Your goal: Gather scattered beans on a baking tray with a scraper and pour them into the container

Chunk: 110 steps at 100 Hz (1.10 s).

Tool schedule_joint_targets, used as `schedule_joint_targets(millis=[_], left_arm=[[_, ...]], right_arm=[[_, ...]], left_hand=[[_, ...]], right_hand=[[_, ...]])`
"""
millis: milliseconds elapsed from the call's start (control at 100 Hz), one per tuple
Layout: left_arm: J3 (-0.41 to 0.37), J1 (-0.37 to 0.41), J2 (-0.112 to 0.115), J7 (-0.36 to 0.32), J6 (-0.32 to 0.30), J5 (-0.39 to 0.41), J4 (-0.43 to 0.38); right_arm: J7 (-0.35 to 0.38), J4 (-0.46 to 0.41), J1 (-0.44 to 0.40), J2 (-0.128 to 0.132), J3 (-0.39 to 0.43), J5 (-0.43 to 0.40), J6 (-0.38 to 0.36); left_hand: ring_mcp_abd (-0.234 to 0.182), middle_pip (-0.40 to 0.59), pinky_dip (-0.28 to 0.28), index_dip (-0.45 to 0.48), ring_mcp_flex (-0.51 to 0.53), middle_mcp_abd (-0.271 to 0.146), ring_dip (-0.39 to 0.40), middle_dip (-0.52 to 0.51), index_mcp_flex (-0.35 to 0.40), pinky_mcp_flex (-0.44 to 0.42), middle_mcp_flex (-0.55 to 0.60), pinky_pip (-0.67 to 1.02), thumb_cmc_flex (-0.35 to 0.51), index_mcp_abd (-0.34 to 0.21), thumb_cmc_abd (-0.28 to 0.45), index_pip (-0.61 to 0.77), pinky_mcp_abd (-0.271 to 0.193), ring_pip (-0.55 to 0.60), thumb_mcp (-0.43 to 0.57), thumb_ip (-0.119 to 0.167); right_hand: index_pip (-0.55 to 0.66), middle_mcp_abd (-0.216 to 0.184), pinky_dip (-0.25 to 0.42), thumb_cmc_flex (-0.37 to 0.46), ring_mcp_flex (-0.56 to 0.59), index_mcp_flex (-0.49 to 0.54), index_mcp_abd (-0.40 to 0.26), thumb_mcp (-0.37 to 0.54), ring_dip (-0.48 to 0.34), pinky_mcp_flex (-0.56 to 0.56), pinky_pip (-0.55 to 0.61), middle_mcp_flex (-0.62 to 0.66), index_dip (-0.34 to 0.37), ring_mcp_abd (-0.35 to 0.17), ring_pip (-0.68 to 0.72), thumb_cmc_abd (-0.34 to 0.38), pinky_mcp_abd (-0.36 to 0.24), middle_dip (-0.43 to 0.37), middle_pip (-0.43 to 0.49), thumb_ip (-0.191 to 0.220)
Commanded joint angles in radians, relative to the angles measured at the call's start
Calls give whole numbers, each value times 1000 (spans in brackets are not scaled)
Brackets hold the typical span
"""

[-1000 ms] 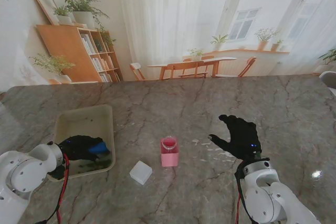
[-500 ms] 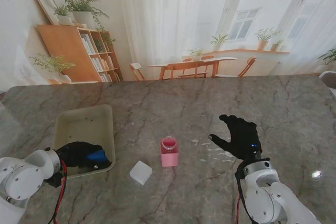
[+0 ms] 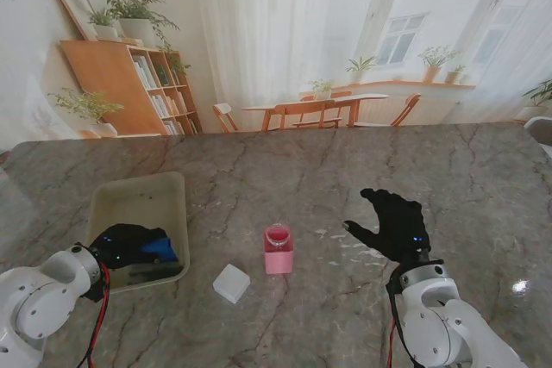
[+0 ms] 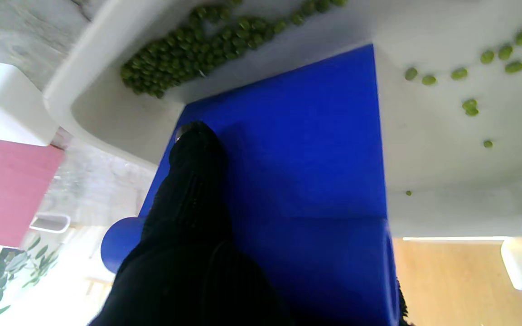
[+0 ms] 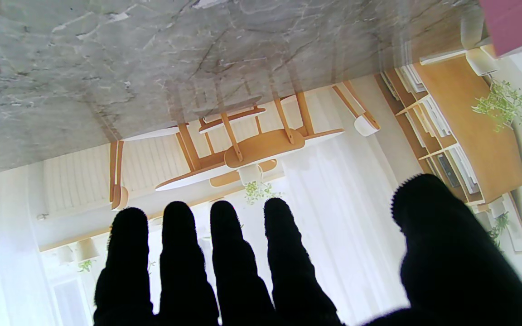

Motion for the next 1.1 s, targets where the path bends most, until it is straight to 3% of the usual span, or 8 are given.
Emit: schedule_joint_targets(millis=[0,430,1090], left_arm=[[0,-18,-4,14,-1,7,10],[-6,-155,0,70,-49,77,58],[79,-365,29,180,-77,181,356]], right_arm=[[15,-4,-2,-1,0,1,0],[18,-4,-1,-1,-1,0,1],[53,13,28,6,-30,-5,-11]], left_hand=[[-23,19,13,10,-8,-32,9,6,-3,-12,-8,-7,91,-8,75,32,-32,20,63,60],[-44,36,-5,9,-34,-43,2,-8,-51,-21,-52,-23,91,-9,111,42,-53,15,53,62],[-59,71,-34,7,-115,-43,0,-9,-152,-80,-154,-37,91,11,164,77,-77,29,65,63]], right_hand=[[0,-13,-7,6,13,-4,-8,-14,9,-4,12,-1,9,-4,6,28,14,17,6,30],[0,-14,-6,7,12,-5,-7,-14,9,-5,12,-2,9,-3,6,29,14,17,6,30],[-1,-13,-7,7,11,-6,-8,-15,9,-5,12,-2,9,-3,7,30,13,17,6,30]])
